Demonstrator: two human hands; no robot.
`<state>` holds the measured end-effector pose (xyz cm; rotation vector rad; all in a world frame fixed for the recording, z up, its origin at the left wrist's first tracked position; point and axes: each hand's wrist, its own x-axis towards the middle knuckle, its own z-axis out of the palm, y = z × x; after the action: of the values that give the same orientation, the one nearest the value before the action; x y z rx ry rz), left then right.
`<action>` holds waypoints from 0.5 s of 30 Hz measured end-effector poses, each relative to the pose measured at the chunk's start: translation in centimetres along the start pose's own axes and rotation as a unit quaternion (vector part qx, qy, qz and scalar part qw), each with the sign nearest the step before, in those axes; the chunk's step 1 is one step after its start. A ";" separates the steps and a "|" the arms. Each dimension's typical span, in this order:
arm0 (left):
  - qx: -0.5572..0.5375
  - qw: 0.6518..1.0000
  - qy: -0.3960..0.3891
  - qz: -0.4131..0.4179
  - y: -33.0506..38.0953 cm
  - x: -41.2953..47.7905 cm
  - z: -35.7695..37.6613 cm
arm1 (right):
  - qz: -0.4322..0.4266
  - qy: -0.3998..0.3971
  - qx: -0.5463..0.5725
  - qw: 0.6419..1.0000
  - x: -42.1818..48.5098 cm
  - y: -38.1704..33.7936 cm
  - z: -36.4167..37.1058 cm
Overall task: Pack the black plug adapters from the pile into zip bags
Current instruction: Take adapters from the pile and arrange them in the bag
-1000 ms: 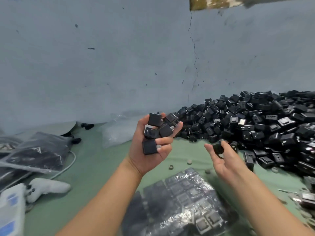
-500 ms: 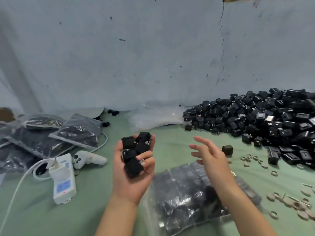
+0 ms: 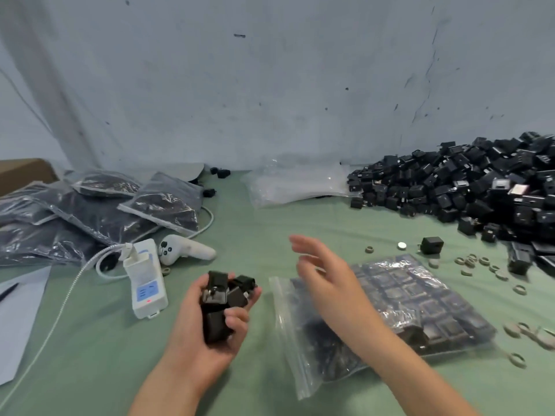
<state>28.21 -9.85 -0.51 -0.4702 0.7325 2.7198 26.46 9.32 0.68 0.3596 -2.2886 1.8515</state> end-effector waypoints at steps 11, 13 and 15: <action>0.716 0.473 0.034 0.513 -7.0 1.9 5.8 | 0.288 -0.035 0.618 0.731 0.9 0.2 0.3; 0.722 0.441 0.039 0.531 -7.8 2.3 6.2 | 0.303 -0.038 0.607 0.734 1.0 0.5 -0.6; 0.710 0.438 0.046 0.549 -8.4 2.6 6.8 | 0.309 -0.044 0.592 0.743 1.3 0.1 -1.2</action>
<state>27.18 1.23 0.43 0.5174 3.6146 1.2515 25.17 10.39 1.18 -0.2545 -0.9049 3.4868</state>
